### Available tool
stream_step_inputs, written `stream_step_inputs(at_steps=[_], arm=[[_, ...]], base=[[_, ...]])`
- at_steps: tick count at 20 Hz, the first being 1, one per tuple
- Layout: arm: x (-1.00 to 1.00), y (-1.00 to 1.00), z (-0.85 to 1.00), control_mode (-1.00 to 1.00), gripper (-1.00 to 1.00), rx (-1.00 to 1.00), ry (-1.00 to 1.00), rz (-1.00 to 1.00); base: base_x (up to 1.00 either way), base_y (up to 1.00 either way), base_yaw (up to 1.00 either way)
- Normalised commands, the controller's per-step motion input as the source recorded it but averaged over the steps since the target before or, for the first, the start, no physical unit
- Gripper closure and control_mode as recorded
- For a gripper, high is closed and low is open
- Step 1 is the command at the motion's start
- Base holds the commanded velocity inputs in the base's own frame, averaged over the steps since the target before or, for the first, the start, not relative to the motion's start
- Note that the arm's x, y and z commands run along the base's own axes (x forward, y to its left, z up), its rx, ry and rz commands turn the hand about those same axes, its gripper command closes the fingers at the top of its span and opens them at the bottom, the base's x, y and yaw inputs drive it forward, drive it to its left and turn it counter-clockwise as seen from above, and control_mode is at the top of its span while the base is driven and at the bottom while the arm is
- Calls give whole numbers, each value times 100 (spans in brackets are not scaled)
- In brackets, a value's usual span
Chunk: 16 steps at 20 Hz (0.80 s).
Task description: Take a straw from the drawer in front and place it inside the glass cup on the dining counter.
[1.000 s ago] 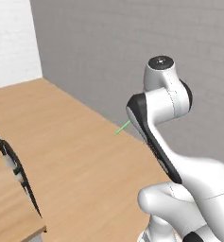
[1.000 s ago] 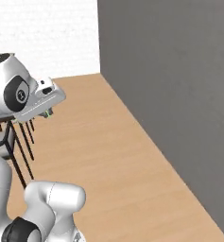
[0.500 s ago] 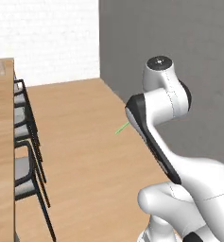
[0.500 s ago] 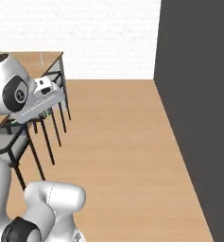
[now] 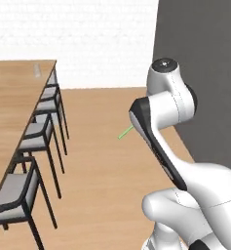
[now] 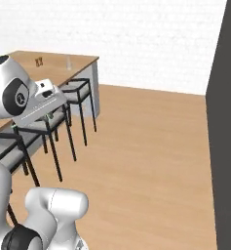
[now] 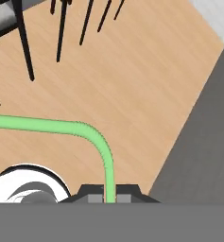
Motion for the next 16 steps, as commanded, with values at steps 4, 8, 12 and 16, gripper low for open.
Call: stream_step_inputs(at_steps=[4,8,12,16], arm=[[0,0,0,100,100,0,0,0],[0,0,0,100,100,0,0,0],[0,0,0,100,100,0,0,0],[0,0,0,100,100,0,0,0]], base=[[94,-61,49],[94,-61,49],[94,-59,49],[92,-63,49]])
